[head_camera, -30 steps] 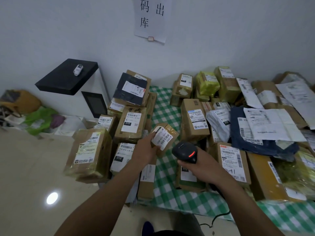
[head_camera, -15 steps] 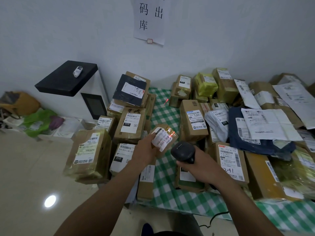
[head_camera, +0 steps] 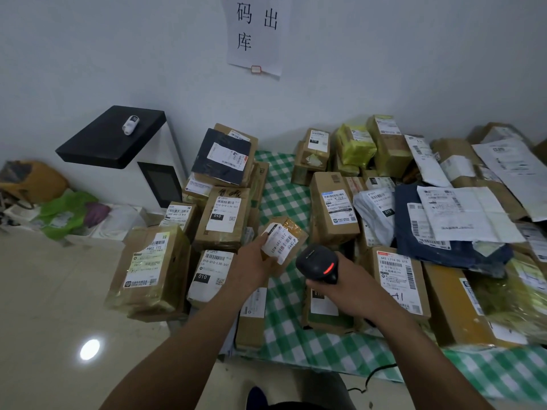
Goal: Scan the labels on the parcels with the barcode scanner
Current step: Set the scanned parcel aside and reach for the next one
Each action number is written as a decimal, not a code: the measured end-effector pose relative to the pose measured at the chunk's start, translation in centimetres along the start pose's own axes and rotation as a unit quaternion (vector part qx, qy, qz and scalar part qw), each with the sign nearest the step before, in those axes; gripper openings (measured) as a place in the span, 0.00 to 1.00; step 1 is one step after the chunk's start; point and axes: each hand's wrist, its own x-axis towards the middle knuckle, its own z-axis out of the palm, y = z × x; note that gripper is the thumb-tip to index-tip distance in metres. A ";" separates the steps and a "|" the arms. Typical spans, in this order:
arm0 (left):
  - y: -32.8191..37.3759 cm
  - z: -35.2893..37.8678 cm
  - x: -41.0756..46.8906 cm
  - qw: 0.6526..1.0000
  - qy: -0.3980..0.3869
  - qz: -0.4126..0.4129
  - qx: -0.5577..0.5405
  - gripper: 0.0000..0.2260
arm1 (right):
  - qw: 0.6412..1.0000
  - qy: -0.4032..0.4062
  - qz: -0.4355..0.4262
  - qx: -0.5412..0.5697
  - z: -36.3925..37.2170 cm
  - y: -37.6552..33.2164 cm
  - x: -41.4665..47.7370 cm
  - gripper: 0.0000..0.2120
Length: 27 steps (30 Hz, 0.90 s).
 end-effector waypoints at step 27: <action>-1.2 5.5 9.7 0.991 0.030 -0.126 -0.024 0.26 | 0.978 -0.004 0.093 0.186 -2.6 2.7 6.1 0.16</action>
